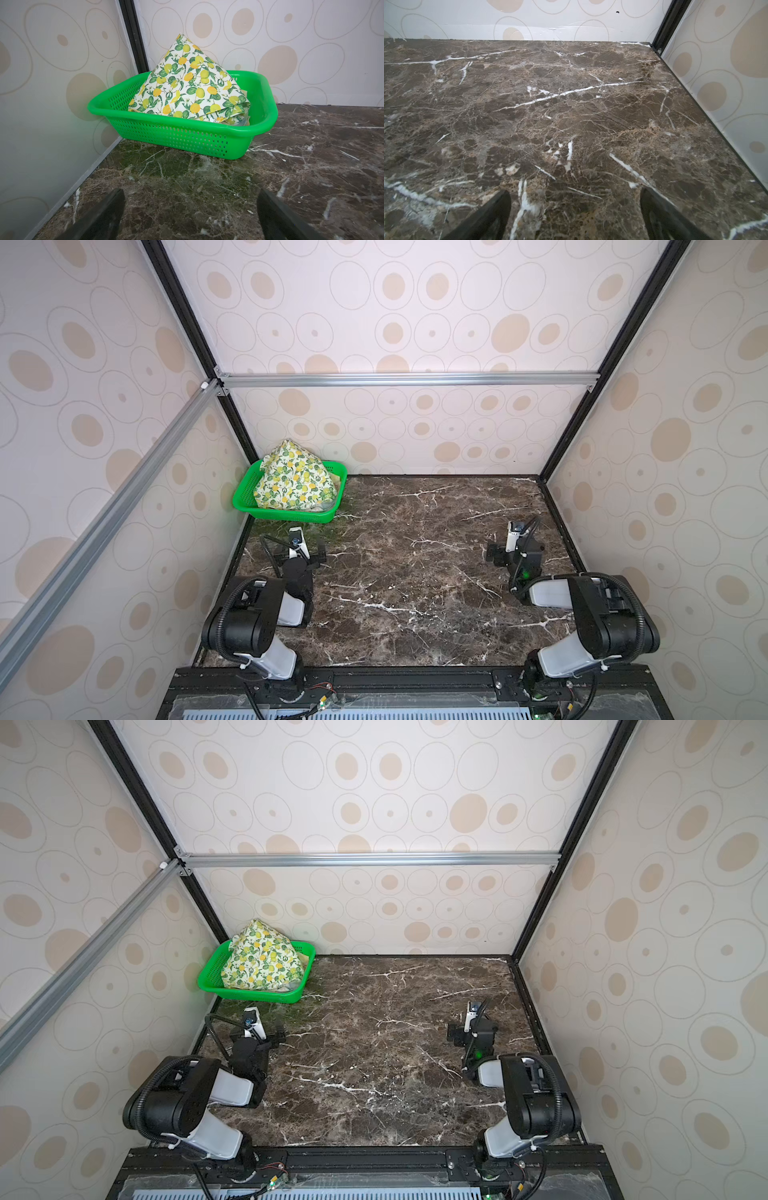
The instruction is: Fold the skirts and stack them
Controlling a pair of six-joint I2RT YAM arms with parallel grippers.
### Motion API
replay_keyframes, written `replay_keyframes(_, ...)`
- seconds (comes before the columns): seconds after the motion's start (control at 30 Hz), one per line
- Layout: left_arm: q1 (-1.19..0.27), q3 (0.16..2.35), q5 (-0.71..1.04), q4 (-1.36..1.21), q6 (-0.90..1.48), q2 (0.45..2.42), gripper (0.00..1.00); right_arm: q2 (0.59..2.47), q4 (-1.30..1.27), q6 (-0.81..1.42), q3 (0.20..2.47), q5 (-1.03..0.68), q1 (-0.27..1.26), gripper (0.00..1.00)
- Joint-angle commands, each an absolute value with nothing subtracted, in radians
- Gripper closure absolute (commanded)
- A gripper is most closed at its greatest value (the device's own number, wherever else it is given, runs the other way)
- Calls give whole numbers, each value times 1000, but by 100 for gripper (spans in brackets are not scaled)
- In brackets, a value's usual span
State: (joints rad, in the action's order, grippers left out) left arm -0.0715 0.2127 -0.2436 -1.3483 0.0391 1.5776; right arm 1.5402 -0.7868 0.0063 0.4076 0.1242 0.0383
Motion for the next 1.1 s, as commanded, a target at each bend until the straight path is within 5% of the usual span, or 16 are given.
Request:
replay_keyframes(0.0, -63, 215, -236, -1380, 21, 1582, 1, 1538, -801, 0, 417, 120, 44, 0)
replay_keyframes(0.9, -64, 218, -237, -1374, 21, 1582, 1, 1537, -801, 1, 418, 120, 44, 0)
replay_keyframes(1.07, -63, 213, -248, -1384, 20, 1580, 20, 1533, -806, -1, 414, 123, 47, 0)
